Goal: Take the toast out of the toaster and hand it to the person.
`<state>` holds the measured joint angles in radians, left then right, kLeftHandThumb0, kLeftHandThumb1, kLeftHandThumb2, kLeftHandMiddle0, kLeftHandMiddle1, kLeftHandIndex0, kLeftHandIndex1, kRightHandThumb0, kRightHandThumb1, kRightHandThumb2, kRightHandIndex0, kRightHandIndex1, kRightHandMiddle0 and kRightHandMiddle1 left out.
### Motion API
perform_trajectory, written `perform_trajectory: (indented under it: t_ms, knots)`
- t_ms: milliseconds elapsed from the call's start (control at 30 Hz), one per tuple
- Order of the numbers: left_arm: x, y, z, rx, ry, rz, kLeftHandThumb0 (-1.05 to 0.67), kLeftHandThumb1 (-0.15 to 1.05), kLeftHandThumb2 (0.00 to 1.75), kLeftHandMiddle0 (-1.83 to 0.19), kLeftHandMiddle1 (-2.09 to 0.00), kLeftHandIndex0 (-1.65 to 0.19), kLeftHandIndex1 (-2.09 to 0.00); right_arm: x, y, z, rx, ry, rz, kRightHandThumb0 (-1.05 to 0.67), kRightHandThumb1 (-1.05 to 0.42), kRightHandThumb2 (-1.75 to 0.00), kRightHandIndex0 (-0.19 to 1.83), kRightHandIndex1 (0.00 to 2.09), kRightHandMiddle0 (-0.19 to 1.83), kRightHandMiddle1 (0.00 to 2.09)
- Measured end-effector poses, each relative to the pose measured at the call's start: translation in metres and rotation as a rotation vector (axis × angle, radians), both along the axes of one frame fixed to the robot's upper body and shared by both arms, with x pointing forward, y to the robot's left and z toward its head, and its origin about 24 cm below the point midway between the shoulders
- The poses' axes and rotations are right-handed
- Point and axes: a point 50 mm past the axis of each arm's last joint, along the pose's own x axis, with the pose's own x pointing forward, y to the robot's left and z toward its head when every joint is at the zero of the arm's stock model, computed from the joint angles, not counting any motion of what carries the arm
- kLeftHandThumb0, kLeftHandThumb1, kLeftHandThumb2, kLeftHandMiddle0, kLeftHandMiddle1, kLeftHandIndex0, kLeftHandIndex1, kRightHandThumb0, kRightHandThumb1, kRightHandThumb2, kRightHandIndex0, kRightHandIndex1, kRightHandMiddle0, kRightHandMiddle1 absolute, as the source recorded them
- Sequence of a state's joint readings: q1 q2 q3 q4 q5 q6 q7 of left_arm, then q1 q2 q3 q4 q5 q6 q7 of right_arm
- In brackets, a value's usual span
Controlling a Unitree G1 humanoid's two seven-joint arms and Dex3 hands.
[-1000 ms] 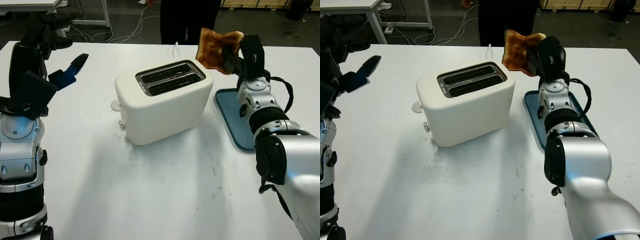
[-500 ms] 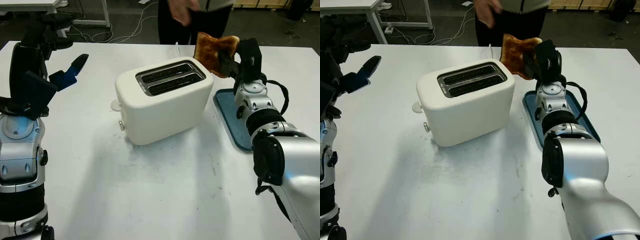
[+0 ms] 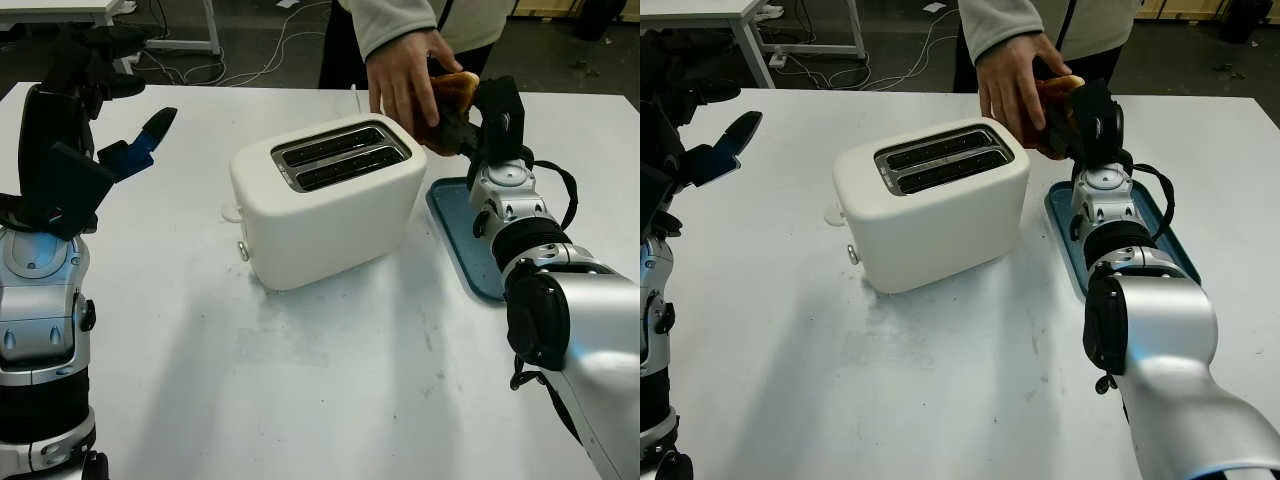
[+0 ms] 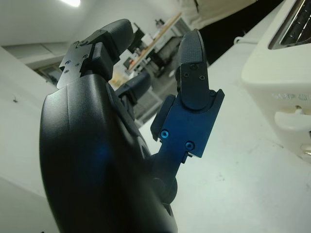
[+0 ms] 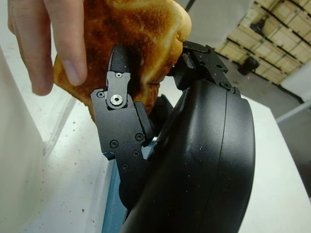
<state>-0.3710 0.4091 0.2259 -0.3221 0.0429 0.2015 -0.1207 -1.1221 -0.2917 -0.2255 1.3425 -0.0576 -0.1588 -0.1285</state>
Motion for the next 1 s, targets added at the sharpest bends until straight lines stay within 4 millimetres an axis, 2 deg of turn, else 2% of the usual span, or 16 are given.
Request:
perform_trajectory:
  t_ms: [400, 1000]
  knots:
    - [0.0000, 0.0000, -0.0002, 0.000, 0.001, 0.000, -0.40, 0.70, 0.57, 0.00, -1.19, -0.08, -0.91, 0.0002, 0.0007, -0.0001, 0.000, 0.002, 0.018, -0.13, -0.92, -0.36, 0.76, 1.75, 0.46, 1.75]
    - [-0.0002, 0.0004, 0.0000, 0.007, -0.002, 0.012, -0.39, 0.71, 0.57, 0.00, -1.19, -0.09, -0.91, 0.0003, 0.0010, 0.0000, 0.000, 0.002, 0.025, -0.16, -0.92, -0.39, 0.75, 1.75, 0.44, 1.75]
